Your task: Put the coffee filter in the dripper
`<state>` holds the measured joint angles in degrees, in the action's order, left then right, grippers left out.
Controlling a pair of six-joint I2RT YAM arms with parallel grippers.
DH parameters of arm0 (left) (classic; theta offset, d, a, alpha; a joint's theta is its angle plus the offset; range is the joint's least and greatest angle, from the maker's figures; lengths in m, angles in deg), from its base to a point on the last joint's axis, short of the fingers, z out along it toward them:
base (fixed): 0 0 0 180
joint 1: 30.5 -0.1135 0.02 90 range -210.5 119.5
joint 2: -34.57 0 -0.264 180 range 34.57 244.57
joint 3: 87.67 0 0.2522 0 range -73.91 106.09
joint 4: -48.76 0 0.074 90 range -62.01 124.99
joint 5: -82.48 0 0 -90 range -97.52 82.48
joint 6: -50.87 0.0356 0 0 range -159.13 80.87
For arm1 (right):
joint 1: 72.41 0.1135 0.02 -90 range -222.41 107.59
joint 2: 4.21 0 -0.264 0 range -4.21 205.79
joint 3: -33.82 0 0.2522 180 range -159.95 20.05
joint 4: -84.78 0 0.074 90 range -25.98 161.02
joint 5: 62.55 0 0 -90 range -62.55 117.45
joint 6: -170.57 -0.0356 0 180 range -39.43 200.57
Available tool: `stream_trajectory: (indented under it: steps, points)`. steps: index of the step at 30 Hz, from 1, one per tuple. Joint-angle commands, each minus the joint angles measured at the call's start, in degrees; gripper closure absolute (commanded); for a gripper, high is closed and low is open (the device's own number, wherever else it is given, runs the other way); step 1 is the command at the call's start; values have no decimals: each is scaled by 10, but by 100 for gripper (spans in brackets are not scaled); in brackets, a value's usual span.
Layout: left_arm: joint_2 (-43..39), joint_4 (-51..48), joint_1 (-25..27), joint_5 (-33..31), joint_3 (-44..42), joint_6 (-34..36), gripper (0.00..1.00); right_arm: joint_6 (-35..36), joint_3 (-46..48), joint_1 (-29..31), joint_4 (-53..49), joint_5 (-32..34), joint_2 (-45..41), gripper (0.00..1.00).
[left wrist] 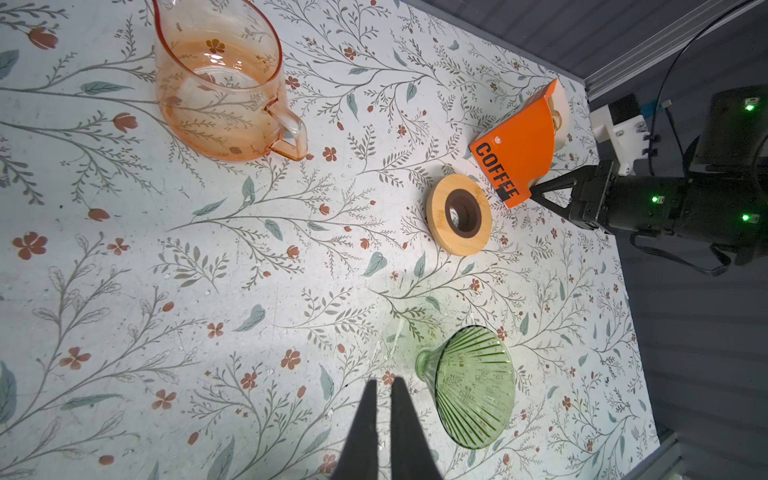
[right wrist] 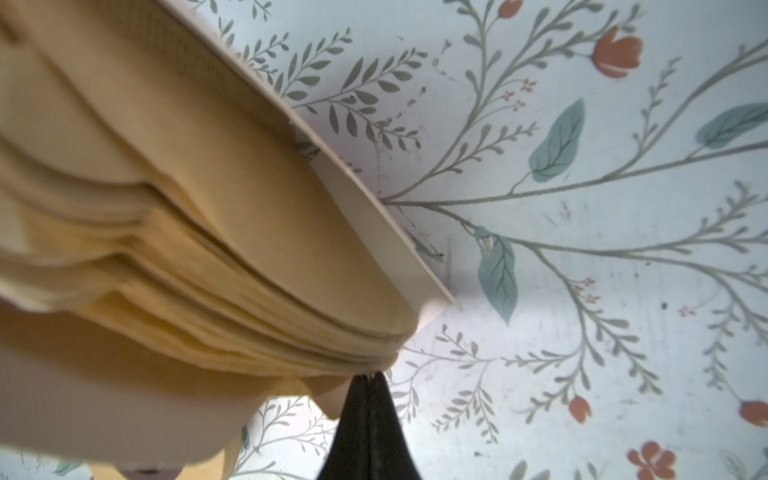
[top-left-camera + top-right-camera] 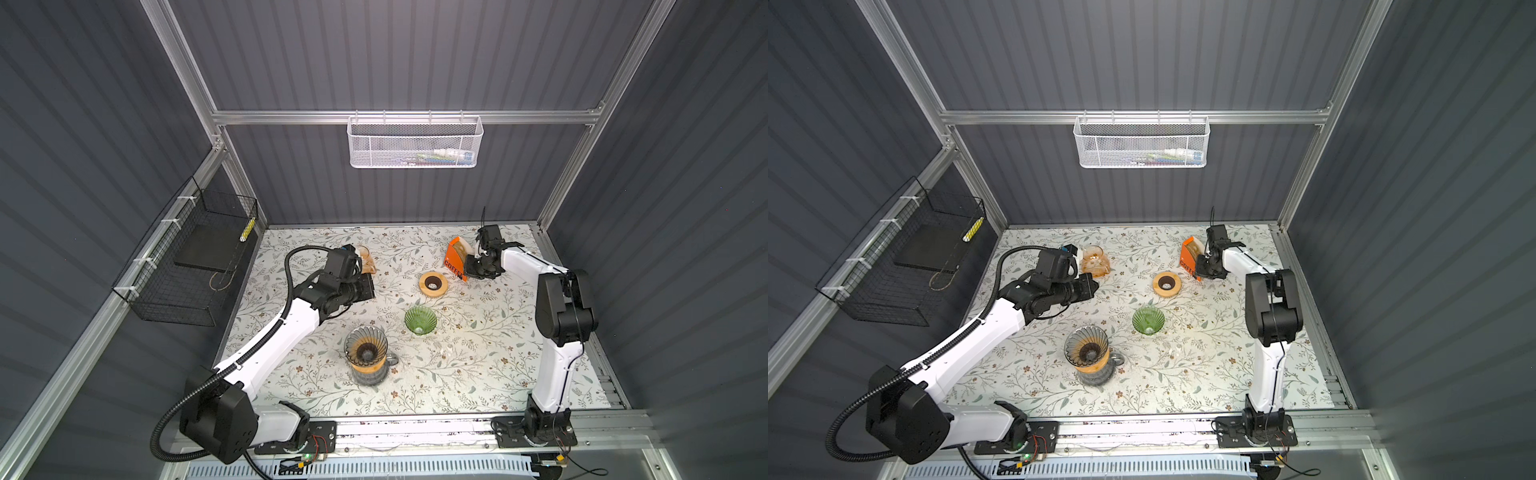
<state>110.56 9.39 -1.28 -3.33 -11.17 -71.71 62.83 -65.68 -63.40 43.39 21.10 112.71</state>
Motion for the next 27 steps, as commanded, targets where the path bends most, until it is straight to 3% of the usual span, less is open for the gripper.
stream_trajectory:
  steps: [1,27]
  points:
    - [-3,4,1,-5,10,14,90,-2,-11,5,-9,7,3,100]
    - [-15,6,1,-6,3,9,90,-6,59,7,-7,6,-66,100]
